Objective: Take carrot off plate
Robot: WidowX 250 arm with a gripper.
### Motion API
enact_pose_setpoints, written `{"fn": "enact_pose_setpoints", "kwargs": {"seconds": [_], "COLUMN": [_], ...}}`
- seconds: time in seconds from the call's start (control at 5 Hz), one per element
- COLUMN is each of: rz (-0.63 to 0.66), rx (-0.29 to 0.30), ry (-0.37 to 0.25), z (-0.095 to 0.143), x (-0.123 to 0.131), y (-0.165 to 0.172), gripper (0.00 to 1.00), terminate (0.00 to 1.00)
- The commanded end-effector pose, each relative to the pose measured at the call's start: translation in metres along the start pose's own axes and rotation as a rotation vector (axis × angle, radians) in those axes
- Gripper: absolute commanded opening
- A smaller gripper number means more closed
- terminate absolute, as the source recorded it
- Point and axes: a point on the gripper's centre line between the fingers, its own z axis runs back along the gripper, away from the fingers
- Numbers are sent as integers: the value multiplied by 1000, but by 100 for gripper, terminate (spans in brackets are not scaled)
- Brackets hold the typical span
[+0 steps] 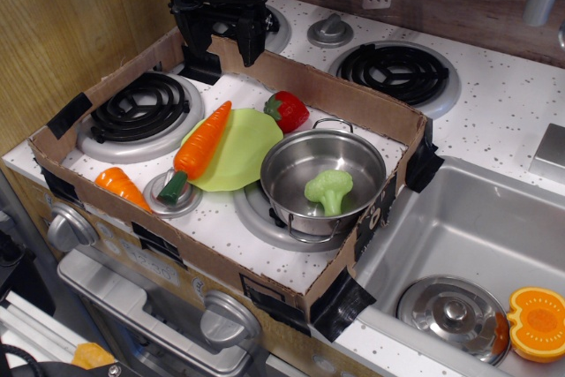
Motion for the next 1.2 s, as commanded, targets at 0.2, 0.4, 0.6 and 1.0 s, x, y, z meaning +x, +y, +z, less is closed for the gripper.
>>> {"fn": "enact_pose_setpoints", "kwargs": {"seconds": [0.2, 0.4, 0.6, 1.0], "rz": [11, 17, 29, 1], "rx": [20, 38, 69, 111], "ry": [-47, -63, -85, -123], "z": [10, 21, 29, 17], "x": [-4, -13, -23, -47], "y": [2, -2, -5, -11], "gripper": [100, 100, 100, 100], "terminate": [0, 0, 0, 0]}}
